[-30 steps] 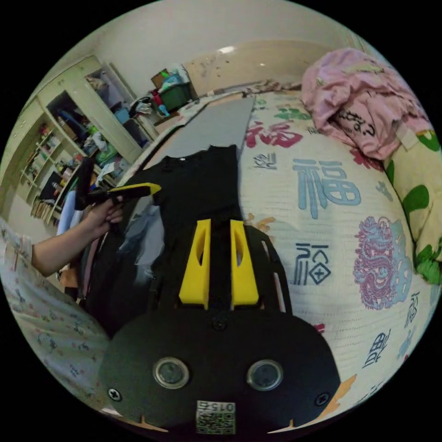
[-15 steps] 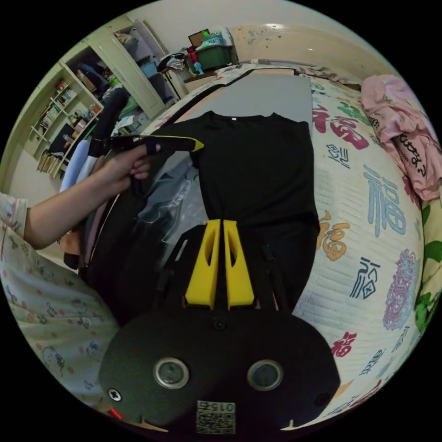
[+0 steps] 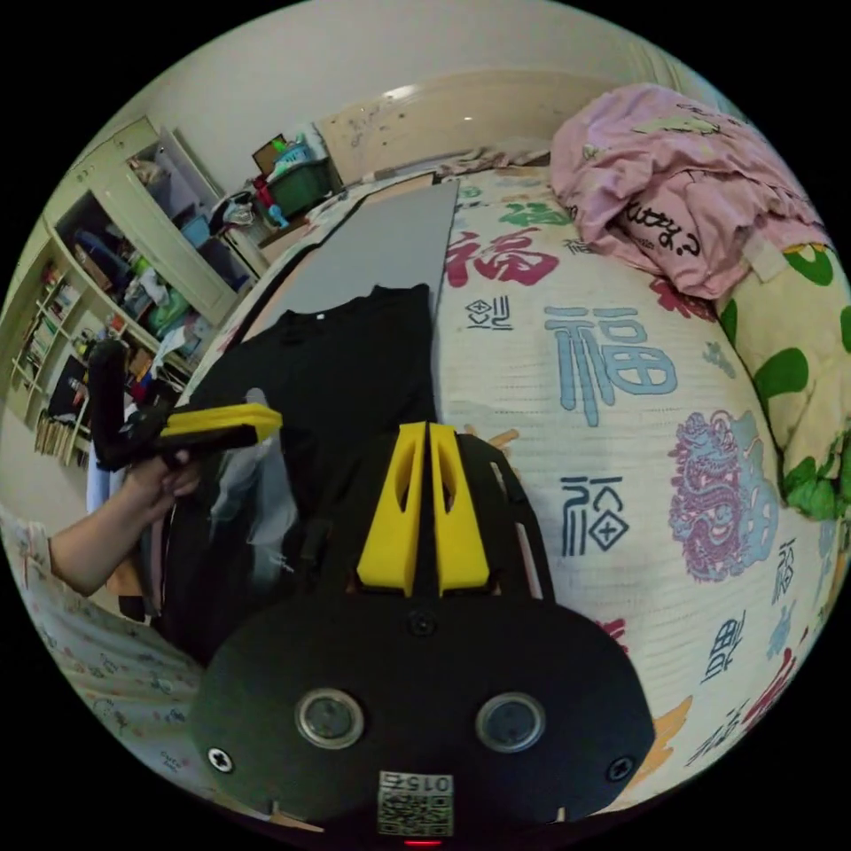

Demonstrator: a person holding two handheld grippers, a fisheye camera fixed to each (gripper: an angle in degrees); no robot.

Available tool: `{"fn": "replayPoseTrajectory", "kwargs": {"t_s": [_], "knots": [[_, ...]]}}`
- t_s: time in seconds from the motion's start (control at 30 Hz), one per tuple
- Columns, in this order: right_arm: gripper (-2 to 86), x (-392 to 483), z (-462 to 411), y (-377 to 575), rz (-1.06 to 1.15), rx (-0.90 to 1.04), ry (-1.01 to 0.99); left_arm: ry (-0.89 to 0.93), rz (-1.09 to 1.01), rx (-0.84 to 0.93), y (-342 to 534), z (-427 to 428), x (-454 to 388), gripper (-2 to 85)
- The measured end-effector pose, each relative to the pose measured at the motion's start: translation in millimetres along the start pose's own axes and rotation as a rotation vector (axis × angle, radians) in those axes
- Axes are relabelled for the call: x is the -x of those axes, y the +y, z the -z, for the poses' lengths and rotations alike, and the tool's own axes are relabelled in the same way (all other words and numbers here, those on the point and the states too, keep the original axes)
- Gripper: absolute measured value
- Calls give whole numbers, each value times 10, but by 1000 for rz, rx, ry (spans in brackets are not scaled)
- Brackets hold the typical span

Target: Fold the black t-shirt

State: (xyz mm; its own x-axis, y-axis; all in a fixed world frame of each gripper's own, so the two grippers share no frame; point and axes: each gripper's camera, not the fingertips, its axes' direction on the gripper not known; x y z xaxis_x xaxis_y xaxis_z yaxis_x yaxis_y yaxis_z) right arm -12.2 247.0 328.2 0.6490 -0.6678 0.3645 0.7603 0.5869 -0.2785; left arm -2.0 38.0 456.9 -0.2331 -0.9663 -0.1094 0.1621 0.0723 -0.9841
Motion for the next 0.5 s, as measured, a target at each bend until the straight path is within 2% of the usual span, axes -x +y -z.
{"fn": "replayPoseTrajectory", "kwargs": {"t_s": [0.13,0.17,0.3,0.37,0.43,0.5], "knots": [[-4,-231,-509,85,50,109,93,20,-32,96,91,-442,-223,42],[-4,-270,-561,114,48,112,107,9,-42,71,157,-466,-271,43],[-5,-551,-605,289,-11,-12,70,11,-39,72,293,-534,-352,45],[-5,-604,-609,323,22,-81,10,-14,6,-2,391,-439,-349,50],[-5,-688,-859,279,65,-16,-21,-59,65,-71,462,-346,-274,52],[-5,-822,-1165,251,51,96,11,-110,136,-66,497,-363,-148,54]]}}
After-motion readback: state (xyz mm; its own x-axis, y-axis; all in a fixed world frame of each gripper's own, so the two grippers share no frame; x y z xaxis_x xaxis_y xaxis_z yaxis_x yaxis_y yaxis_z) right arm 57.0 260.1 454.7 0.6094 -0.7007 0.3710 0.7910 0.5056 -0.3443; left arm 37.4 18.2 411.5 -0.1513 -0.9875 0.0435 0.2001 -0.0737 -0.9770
